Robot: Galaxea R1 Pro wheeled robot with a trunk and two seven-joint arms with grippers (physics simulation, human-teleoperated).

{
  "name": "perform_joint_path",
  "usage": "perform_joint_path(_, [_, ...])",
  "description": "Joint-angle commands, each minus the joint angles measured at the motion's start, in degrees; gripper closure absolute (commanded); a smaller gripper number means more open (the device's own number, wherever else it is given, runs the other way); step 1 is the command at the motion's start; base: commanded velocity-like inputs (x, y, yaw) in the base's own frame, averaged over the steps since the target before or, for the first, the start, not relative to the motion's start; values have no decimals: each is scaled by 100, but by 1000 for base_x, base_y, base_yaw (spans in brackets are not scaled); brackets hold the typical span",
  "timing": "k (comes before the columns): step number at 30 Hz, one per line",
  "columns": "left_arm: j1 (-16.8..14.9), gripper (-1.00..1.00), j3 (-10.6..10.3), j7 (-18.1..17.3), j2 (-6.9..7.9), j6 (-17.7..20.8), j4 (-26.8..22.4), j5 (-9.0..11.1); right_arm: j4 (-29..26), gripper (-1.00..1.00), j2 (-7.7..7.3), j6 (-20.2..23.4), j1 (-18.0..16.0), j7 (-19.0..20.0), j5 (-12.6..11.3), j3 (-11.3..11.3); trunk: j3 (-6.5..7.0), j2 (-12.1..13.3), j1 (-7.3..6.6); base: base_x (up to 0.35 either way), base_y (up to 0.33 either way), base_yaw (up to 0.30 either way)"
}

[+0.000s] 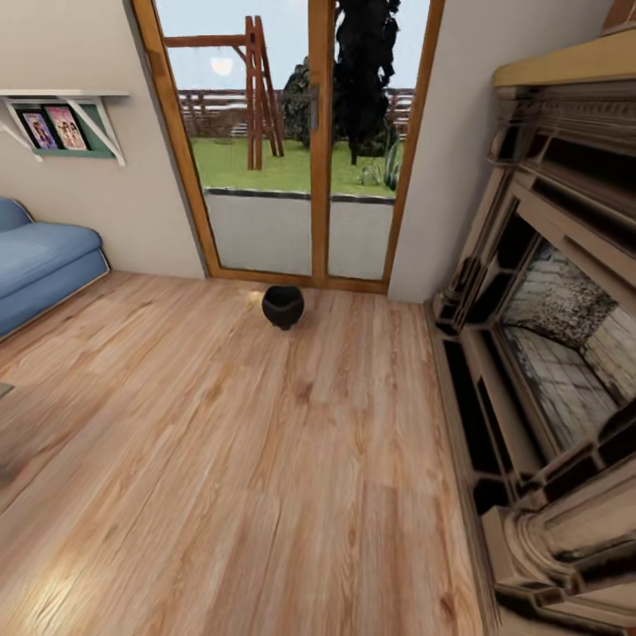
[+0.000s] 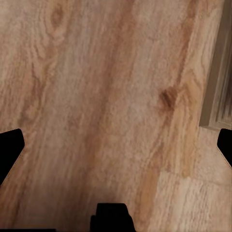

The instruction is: Place each of the two pumpkins and all three candles from the living room inside a cabinet in the living room (use any cabinet), then make sure every cabinet is closed, and position the cauldron so it is next to a table in the living room.

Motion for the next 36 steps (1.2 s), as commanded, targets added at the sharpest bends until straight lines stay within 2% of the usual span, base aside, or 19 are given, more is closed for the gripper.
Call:
perform_joint_path(1, [0, -100, 0, 0, 1, 1, 0, 0, 0, -100, 0, -1, 0, 0, 0, 0, 0, 0, 0, 329, 0, -22])
perform_joint_path(15, [0, -100, 0, 0, 3, -5, 0, 0, -3, -100, -43, 11, 0, 0, 6, 0, 0, 0, 0, 329, 0, -3])
perform_joint_path(30, [0, -100, 0, 0, 2, -5, 0, 0, -9, -100, -3, -1, 0, -8, 0, 0, 0, 0, 0, 329, 0, 1])
perform_joint_path(36, [0, -100, 0, 0, 3, -2, 0, 0, -9, -100, 0, -2, 0, -16, 0, 0, -23, 0, 0, 329, 0, 143])
